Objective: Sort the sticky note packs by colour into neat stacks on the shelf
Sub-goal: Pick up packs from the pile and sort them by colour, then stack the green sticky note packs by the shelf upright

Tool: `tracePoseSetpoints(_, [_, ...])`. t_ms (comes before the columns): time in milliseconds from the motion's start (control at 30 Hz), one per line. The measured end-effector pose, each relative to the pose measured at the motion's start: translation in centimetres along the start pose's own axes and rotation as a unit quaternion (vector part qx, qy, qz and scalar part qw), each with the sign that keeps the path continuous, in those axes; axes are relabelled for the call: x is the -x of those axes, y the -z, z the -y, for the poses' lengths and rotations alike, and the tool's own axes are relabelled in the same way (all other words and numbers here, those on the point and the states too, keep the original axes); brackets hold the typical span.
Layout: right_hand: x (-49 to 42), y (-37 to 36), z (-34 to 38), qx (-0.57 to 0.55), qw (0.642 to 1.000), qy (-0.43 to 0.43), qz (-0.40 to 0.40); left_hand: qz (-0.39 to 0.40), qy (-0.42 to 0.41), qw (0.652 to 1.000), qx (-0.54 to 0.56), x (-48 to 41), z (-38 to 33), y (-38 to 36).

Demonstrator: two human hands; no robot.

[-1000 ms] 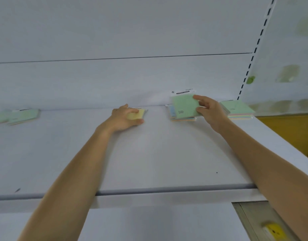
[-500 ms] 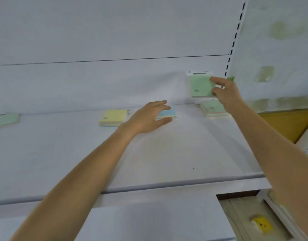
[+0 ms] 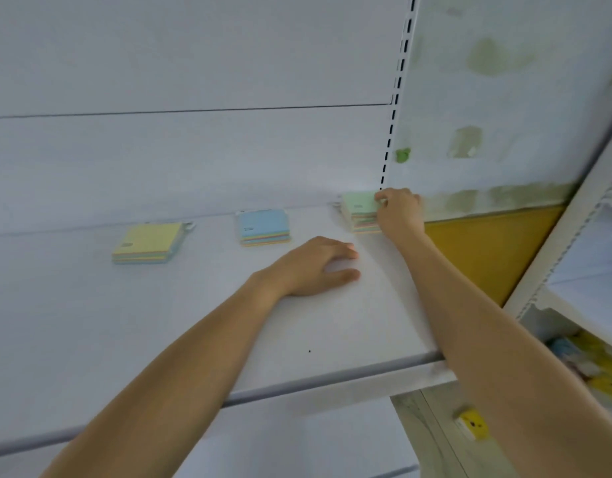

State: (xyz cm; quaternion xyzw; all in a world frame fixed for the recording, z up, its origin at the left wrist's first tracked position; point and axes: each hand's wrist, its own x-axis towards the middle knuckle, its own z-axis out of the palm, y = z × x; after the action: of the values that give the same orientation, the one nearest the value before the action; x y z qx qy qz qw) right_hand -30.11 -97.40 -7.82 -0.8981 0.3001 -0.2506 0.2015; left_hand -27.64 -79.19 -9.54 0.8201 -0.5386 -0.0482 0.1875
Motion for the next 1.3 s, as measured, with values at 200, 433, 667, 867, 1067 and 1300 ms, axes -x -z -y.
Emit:
tracePoseSetpoints(200, [1.1,0.1,1.4,0.006,0.990,0.136,0.033,-0.018,0.023,1.000,0.006,0.4,0.4,-0.1])
tracePoseSetpoints(433, [1.7,-0.8,1.2,0.029,0.987,0.140,0.068,-0.022,0.031,0.999,-0.009,1.2,0.5,0.2])
tracePoseSetpoints(667, [3.9,-0.5,4.9,0.019,0.971,0.233,0.051,-0.051,0.030,0.995,-0.082,4.0,0.7,3.1])
tracePoseSetpoints(867, [9.4,-3.1,14.7,0.062,0.934,0.331,0.116,-0.064,0.103,0.982,-0.146,15.8,6.2,7.3])
tracePoseSetpoints(1067, [19.7,-8.3,27.5,0.001,0.902,0.393,0.176,-0.095,0.246,0.946,-0.191,32.4,14.5,13.7])
tracePoseSetpoints(1300, [29.0,-12.8,40.0,-0.022,0.850,0.463,0.250,-0.202,0.396,0.879,-0.173,48.6,23.4,20.5])
